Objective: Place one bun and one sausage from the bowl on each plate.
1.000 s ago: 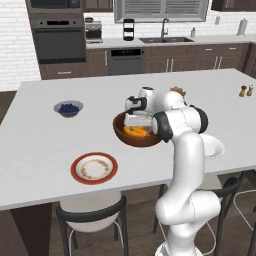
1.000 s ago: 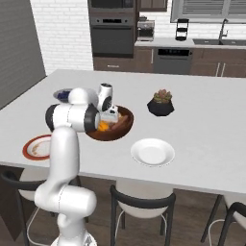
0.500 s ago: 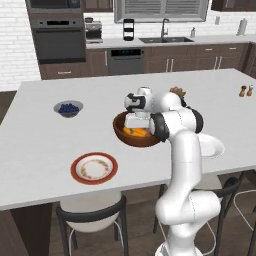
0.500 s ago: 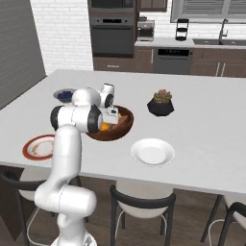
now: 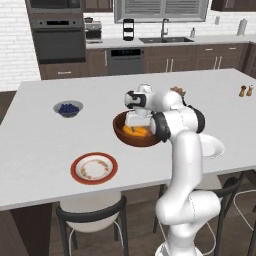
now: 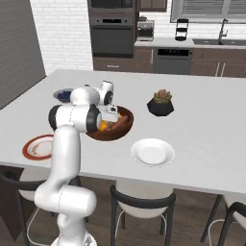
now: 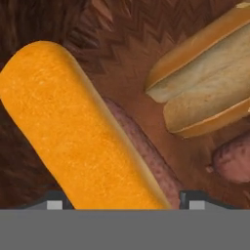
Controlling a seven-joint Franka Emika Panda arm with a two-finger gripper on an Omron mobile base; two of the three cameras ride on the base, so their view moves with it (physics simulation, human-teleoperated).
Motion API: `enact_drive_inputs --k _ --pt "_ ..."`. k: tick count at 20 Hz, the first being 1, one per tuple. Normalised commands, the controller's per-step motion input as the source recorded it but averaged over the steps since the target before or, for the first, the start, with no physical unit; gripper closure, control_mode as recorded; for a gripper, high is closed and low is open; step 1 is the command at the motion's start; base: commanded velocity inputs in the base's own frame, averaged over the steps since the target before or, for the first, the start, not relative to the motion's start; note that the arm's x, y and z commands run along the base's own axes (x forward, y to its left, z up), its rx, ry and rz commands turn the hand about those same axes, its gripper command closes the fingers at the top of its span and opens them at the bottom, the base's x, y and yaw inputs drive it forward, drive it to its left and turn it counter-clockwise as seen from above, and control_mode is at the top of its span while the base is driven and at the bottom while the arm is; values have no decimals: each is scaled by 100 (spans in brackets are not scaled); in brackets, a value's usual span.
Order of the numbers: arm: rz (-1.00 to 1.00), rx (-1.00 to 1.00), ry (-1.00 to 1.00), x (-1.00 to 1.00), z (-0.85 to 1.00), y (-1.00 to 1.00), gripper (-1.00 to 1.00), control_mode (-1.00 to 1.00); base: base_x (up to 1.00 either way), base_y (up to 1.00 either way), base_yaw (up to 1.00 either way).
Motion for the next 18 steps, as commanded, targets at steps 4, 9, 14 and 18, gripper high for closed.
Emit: enact_drive_inputs --k 4,9,14,18 --pt "0 0 -23 -75 46 2 100 -100 0 0 0" --pt "-1 0 -29 -77 62 13 100 -100 0 0 0" --pt "-3 0 -26 -63 95 40 100 -100 0 0 0" --pt "-7 1 -13 -65 100 59 100 -100 0 0 0"
